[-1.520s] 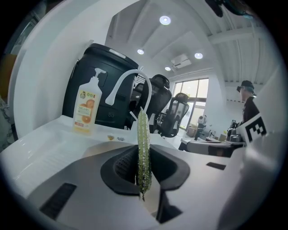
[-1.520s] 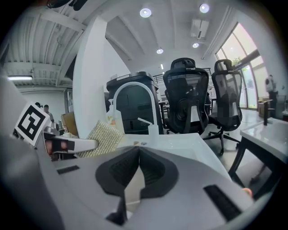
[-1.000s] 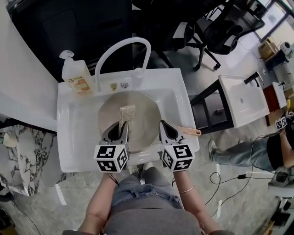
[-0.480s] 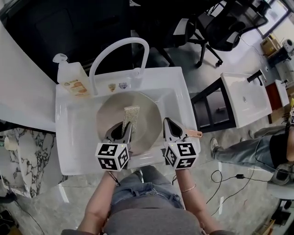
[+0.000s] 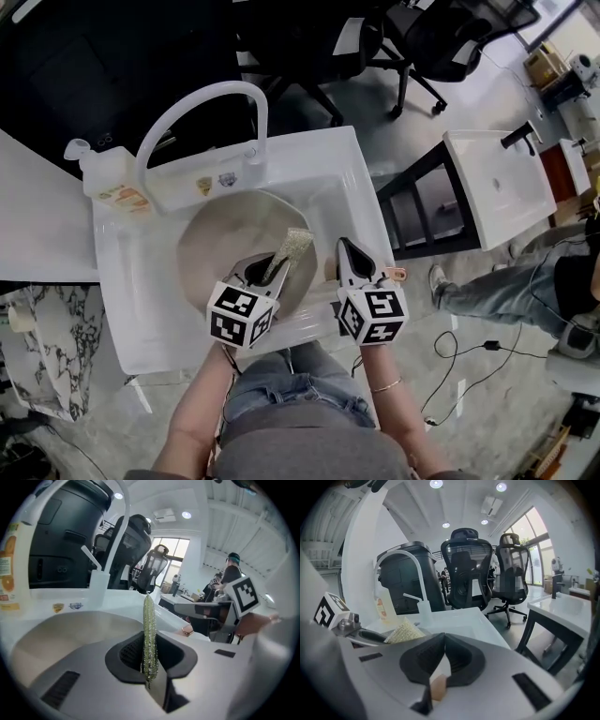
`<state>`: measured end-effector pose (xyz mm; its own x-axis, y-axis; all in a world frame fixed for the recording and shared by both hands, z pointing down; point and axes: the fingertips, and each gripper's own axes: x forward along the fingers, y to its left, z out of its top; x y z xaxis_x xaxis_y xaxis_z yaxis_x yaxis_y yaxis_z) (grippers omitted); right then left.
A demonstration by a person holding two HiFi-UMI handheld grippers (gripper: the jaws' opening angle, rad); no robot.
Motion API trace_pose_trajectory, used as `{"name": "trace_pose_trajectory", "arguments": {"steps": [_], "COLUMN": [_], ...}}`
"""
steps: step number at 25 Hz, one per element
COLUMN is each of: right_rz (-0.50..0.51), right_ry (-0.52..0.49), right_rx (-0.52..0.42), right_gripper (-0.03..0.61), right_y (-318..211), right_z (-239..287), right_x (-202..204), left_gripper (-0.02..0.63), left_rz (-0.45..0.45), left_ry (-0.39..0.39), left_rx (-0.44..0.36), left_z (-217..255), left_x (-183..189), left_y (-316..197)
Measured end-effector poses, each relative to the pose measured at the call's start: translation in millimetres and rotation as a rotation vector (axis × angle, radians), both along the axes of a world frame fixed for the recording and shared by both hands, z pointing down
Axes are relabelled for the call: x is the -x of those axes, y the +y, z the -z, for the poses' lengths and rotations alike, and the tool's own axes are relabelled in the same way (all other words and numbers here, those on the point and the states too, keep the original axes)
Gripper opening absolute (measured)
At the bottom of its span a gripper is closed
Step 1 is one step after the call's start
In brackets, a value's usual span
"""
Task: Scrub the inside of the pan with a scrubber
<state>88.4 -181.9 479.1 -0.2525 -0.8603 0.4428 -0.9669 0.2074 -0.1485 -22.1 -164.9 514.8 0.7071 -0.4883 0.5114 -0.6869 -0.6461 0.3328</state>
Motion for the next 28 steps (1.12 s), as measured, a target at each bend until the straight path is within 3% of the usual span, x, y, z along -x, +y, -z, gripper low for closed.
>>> {"name": "trace_pose_trajectory", "arguments": {"steps": [6, 11, 16, 28], "right_rz": [-0.004, 0.003, 0.02, 0.055], "right_ry": [-0.012, -0.027, -0.036, -0.066], "right_rx": [0.021, 0.029, 0.041, 0.048], "right_gripper": [0.011, 0.011, 0.011, 0.011], "right_y": [-10, -20, -30, -48], "right_z": [-7, -10, -15, -15], "right_x": [-6, -8, -7, -4], "left_gripper": [0.063, 0.061, 0.061, 0.061], "left_rz": [-0.038, 0.038, 0.086, 0.187], "left_ry": [-0.031, 0.006, -0.03, -0.23], "left_rx": [0.075, 0.161, 0.222, 0.165], "left_z": [-25, -44, -67, -94], "left_x": [-12, -6, -4, 7], "left_y": [-3, -19, -32, -76]}}
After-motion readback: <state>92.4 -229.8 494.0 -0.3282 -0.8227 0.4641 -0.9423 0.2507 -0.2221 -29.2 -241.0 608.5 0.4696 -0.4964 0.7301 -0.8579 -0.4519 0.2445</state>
